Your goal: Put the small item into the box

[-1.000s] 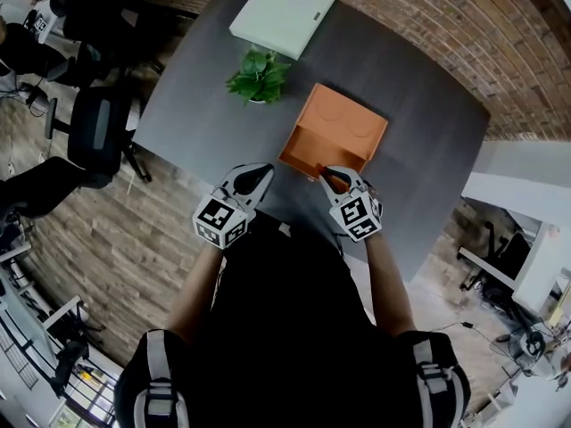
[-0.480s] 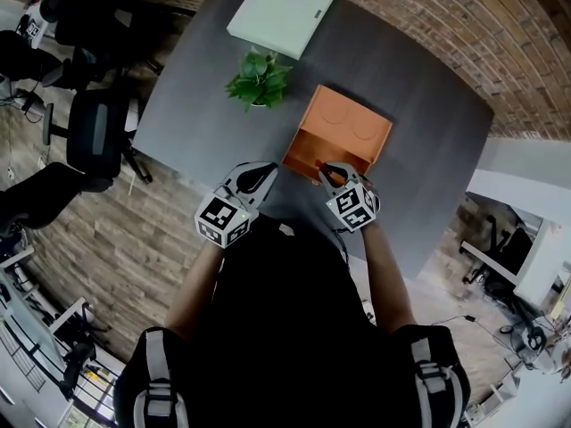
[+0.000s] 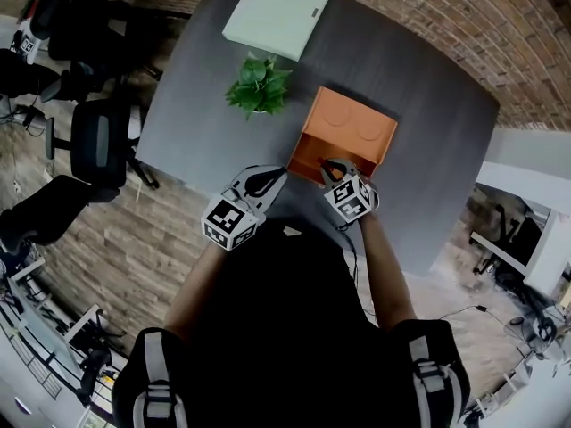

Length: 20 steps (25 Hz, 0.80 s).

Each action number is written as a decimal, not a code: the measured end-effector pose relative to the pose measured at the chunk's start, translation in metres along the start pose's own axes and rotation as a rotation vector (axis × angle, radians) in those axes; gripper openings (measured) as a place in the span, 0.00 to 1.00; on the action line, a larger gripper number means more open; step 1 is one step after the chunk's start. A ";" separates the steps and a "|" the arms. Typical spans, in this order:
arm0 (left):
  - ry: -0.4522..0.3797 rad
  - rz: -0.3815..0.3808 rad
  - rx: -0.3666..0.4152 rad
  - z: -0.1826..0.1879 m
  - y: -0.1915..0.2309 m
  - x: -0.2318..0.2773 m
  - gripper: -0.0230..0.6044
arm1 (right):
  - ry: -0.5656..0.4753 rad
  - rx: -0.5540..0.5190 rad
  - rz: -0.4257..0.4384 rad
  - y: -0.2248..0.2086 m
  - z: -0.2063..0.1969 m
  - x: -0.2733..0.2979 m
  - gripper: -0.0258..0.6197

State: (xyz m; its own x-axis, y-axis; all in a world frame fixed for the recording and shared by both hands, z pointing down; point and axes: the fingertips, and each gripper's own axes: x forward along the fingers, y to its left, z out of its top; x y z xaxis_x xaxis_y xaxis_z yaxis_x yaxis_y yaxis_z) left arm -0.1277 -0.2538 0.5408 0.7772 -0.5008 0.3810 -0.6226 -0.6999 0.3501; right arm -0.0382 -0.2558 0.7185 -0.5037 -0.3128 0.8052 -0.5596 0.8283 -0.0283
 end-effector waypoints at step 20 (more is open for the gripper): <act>0.047 -0.097 0.022 -0.007 -0.008 0.003 0.07 | 0.132 0.040 -0.057 -0.012 -0.022 0.027 0.14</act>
State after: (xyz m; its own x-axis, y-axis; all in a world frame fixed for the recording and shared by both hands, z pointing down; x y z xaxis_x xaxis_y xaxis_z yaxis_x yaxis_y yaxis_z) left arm -0.1208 -0.2468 0.5452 0.8282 -0.4058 0.3865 -0.5420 -0.7554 0.3682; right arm -0.0306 -0.2637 0.7541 -0.3809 -0.2929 0.8770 -0.6122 0.7907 -0.0018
